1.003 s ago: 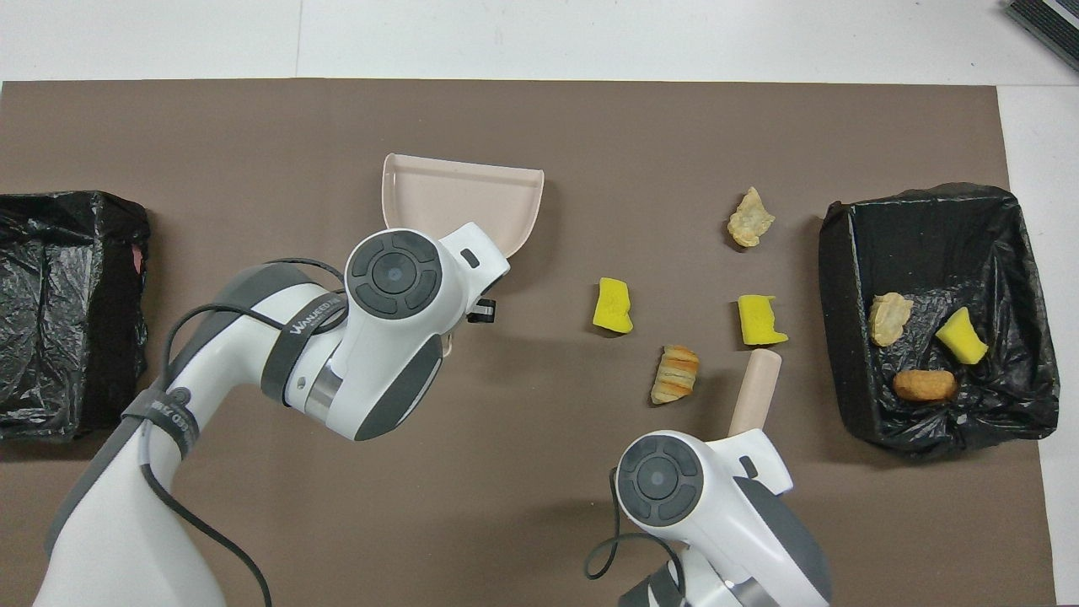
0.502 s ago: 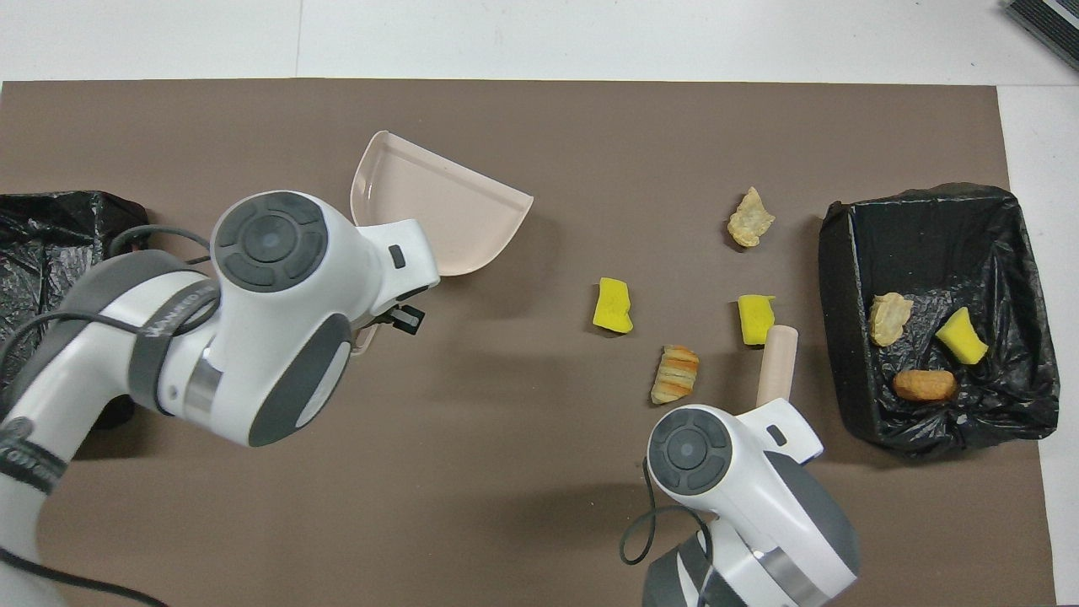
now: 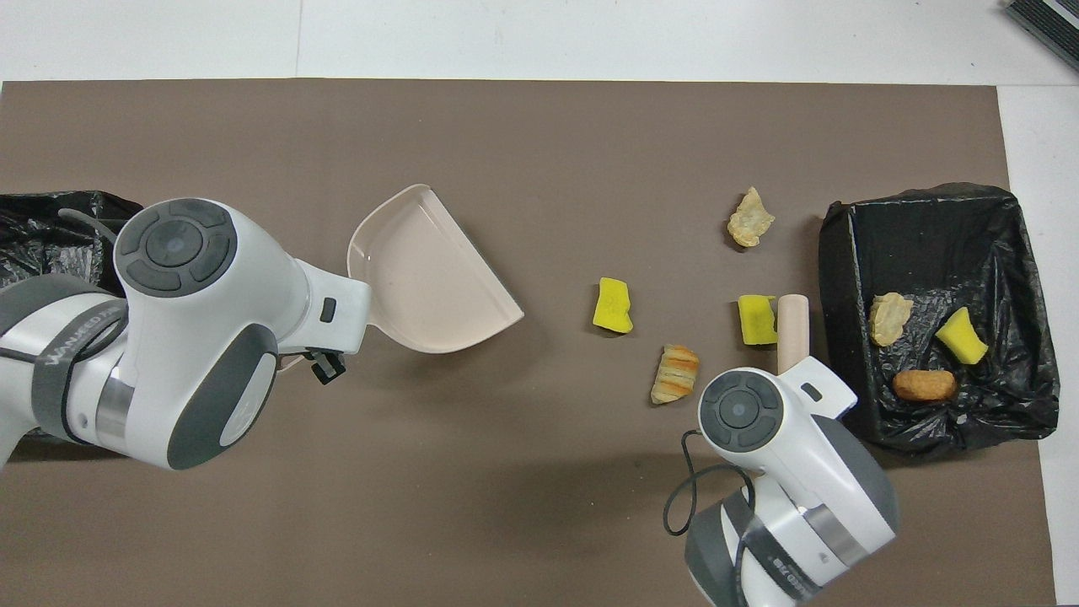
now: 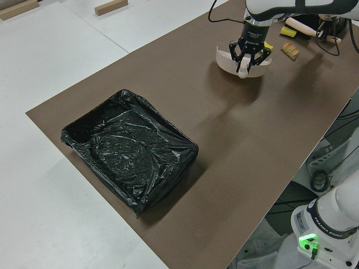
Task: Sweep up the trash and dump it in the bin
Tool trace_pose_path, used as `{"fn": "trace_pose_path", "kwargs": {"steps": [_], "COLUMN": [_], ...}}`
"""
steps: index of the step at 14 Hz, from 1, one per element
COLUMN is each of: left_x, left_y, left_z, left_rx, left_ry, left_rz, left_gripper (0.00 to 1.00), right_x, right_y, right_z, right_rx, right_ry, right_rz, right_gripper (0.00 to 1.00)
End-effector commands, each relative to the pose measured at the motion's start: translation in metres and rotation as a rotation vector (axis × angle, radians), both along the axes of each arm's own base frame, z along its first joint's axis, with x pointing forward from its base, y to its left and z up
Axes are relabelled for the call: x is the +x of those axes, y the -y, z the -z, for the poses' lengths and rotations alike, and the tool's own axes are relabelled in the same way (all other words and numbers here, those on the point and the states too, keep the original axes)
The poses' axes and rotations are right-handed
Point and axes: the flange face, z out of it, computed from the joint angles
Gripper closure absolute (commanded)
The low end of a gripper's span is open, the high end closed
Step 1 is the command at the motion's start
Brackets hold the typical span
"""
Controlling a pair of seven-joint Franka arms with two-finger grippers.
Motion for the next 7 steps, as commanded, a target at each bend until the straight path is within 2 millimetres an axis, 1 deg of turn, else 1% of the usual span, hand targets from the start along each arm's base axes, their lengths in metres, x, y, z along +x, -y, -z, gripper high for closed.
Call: {"fn": "trace_pose_path", "kwargs": {"steps": [1, 3, 4, 5, 6, 7], "left_x": [-0.012, -0.010, -0.009, -0.015, -0.021, -0.026], "left_y": [0.013, 0.013, 0.014, 0.015, 0.023, 0.023], "left_z": [0.004, 0.012, 0.015, 0.025, 0.030, 0.036], "left_rx": [0.004, 0.008, 0.009, 0.013, 0.005, 0.003], "left_ry": [0.020, 0.013, 0.010, -0.001, 0.014, 0.018], "left_rz": [0.059, 0.062, 0.064, 0.071, 0.091, 0.099], "left_gripper": [1.00, 1.00, 1.00, 1.00, 1.00, 1.00], "right_x": [0.016, 0.014, 0.014, 0.012, 0.014, 0.016], "right_y": [-0.014, -0.043, -0.060, -0.081, -0.098, -0.112], "right_z": [0.002, -0.002, -0.008, -0.015, -0.021, -0.026], "right_rx": [0.026, 0.077, 0.116, 0.137, 0.166, 0.202], "right_ry": [0.001, -0.011, -0.023, -0.038, -0.050, -0.055], "right_rz": [-0.047, -0.064, -0.057, -0.075, -0.072, -0.060], "right_gripper": [1.00, 1.00, 1.00, 1.00, 1.00, 1.00]}}
